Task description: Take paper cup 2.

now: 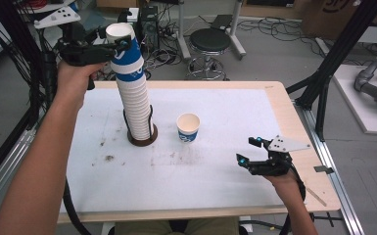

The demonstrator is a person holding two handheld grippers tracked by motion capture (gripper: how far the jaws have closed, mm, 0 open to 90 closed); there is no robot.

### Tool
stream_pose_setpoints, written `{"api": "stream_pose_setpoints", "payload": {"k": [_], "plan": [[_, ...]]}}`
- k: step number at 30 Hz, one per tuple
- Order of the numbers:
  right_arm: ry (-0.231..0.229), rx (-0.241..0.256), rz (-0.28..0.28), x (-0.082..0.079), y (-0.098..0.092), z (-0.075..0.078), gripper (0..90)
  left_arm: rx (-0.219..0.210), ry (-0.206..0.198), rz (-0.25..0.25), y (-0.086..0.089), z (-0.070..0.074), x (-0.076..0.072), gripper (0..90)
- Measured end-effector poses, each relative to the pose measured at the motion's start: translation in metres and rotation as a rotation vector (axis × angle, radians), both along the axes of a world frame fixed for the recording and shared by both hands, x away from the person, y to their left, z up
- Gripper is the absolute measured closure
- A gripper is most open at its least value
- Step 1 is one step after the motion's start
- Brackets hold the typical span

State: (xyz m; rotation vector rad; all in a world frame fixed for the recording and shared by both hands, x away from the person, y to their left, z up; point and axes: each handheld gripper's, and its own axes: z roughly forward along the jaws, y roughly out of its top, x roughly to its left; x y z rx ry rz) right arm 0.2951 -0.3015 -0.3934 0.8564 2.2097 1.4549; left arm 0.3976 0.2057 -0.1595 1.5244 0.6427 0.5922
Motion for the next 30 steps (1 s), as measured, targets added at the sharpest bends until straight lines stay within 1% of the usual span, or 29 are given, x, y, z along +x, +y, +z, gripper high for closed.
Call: {"api": "stream_pose_setpoints", "payload": {"k": [5, 10, 12, 14, 16, 17, 20, 23, 24, 25, 29, 30], "plan": [[0.001, 0.001, -0.001, 0.000, 0.000, 0.000, 21.4, -0.030, -0.019, -0.005, 0.003, 0.012, -0.005, 30.0], [-0.001, 0.001, 0.000, 0.000, 0.000, 0.000, 21.4, -0.048, -0.039, -0.008, 0.008, 0.022, -0.011, 30.0], [0.006, 0.005, -0.001, -0.001, 0.000, 0.000, 21.4, -0.057, -0.051, -0.007, 0.011, 0.024, -0.015, 30.0], [0.006, 0.006, -0.001, -0.001, 0.000, 0.000, 21.4, -0.060, -0.056, -0.007, 0.013, 0.025, -0.017, 30.1], [0.000, 0.002, -0.001, 0.000, 0.000, 0.000, 21.4, -0.064, -0.065, 0.004, 0.017, 0.028, -0.020, 30.1], [0.010, 0.005, 0.000, -0.001, 0.001, 0.000, 21.4, -0.068, -0.069, 0.006, 0.019, 0.029, -0.021, 30.1], [0.005, 0.003, 0.003, -0.001, 0.002, 0.000, 21.4, -0.072, -0.078, 0.010, 0.023, 0.031, -0.023, 30.1], [0.004, 0.004, 0.002, -0.001, 0.002, 0.000, 21.4, -0.094, -0.089, 0.013, 0.029, 0.034, -0.027, 30.2], [0.002, 0.004, 0.000, -0.001, 0.002, 0.000, 21.4, -0.103, -0.091, 0.017, 0.034, 0.035, -0.029, 30.1], [0.007, 0.004, -0.001, -0.001, 0.002, 0.000, 21.4, -0.103, -0.091, 0.017, 0.034, 0.035, -0.029, 30.2], [0.008, 0.002, 0.000, -0.001, 0.002, 0.000, 21.4, -0.107, -0.096, 0.016, 0.046, 0.032, -0.038, 30.2], [0.007, 0.002, 0.001, -0.001, 0.002, 0.000, 21.4, -0.107, -0.096, 0.016, 0.046, 0.032, -0.038, 30.1]]}}
